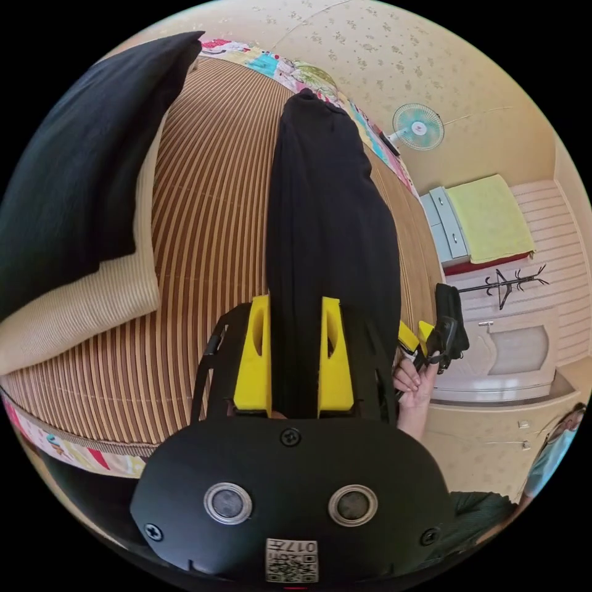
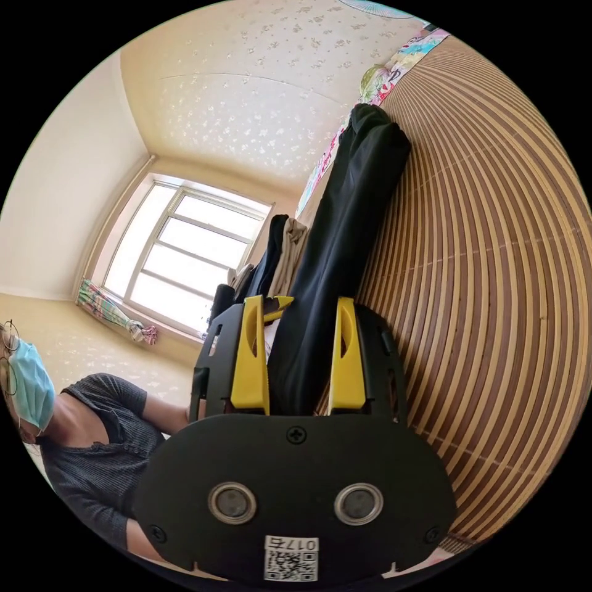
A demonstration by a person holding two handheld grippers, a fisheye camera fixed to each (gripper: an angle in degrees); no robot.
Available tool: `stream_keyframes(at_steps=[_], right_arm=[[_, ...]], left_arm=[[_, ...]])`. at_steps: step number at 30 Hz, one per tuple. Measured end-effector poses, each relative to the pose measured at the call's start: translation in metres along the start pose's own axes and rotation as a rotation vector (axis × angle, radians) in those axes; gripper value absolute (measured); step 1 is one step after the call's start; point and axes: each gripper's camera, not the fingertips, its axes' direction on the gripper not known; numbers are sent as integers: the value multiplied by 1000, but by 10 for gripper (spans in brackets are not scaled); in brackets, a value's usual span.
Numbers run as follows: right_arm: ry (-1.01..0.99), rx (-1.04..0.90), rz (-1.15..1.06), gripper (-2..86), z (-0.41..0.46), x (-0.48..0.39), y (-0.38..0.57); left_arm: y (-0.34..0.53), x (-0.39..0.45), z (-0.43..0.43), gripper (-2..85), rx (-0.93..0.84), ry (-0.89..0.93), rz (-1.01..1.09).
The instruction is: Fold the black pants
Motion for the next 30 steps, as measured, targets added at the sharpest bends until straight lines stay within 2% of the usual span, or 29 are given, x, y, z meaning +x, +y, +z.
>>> stream_keyframes(at_steps=[3,7,11,12,16,22,27,30], right_arm=[[32,-17,27,100,13,-10,6],[59,1,24,46,20,-27,22],[-127,7,-92,26,21,-61,45],[-203,25,-133,23,17,-75,56],[-271,99,-251,17,5,-142,98],[-229,185,-536,12,-8,-347,147],[-153,243,-901,11,-34,-572,181],[-107,332,-955,12,-46,-660,196]], left_arm=[[-3,-28,11,71,-35,-21,-14],[16,-92,15,51,-20,173,-16],[68,-149,-10,50,85,469,66],[77,-154,-15,50,94,495,87],[142,-172,-64,49,167,597,263],[225,-158,-168,49,421,784,496],[256,-98,-268,49,616,985,709],[278,-49,-323,50,702,1036,809]])
